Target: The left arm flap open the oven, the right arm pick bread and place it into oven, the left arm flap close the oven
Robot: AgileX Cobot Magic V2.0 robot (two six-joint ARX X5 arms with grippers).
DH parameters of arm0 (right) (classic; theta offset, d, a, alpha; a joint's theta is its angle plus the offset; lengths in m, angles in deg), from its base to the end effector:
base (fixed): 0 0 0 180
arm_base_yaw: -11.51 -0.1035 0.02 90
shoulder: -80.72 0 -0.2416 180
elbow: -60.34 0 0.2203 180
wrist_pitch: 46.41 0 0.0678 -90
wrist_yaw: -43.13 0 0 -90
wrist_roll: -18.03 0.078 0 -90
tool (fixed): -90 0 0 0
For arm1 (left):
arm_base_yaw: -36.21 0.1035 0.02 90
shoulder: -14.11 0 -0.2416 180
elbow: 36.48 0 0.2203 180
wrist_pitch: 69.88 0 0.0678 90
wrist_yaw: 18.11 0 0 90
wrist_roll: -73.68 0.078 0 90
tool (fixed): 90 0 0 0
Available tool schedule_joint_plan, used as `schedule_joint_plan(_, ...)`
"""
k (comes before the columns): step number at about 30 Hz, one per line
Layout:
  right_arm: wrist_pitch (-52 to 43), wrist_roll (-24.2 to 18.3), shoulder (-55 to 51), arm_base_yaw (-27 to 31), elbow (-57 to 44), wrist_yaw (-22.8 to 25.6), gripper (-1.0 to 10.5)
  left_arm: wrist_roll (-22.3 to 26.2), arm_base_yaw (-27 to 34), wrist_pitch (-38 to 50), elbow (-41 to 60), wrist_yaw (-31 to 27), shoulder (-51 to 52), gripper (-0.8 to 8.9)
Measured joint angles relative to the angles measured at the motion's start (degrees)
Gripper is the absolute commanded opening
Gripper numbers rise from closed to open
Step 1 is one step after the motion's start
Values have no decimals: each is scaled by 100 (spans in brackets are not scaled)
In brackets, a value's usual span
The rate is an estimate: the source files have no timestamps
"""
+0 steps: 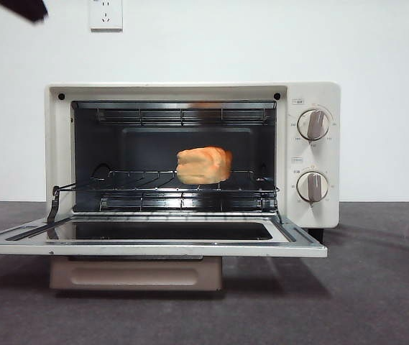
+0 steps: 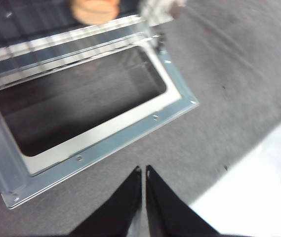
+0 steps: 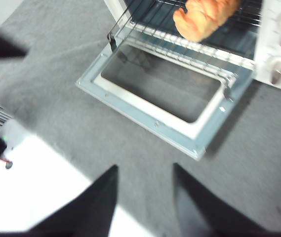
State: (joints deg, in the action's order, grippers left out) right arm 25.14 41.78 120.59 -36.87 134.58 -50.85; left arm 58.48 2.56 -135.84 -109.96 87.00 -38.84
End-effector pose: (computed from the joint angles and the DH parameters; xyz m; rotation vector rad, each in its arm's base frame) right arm 0.0839 0.1026 0.2947 0.1201 0.7877 0.7322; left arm 0.1395 -0.1173 0.2716 -0.1045 0.9047 -0.6911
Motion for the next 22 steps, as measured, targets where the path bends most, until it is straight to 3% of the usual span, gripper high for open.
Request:
schedule_joint_plan(7, 400, -83, -710, 0, 0, 254, 46, 149, 1849, 11, 0, 1410, -872, 16)
schedule_joint_plan(15, 468, -87, -960, 0, 0, 271, 18, 345, 2911, -179, 0, 1471, -2044, 16)
schedule_joint_plan(22, 487, -94, -957, 0, 0, 306, 18, 551, 3202, -505, 153, 1300, -2927, 16)
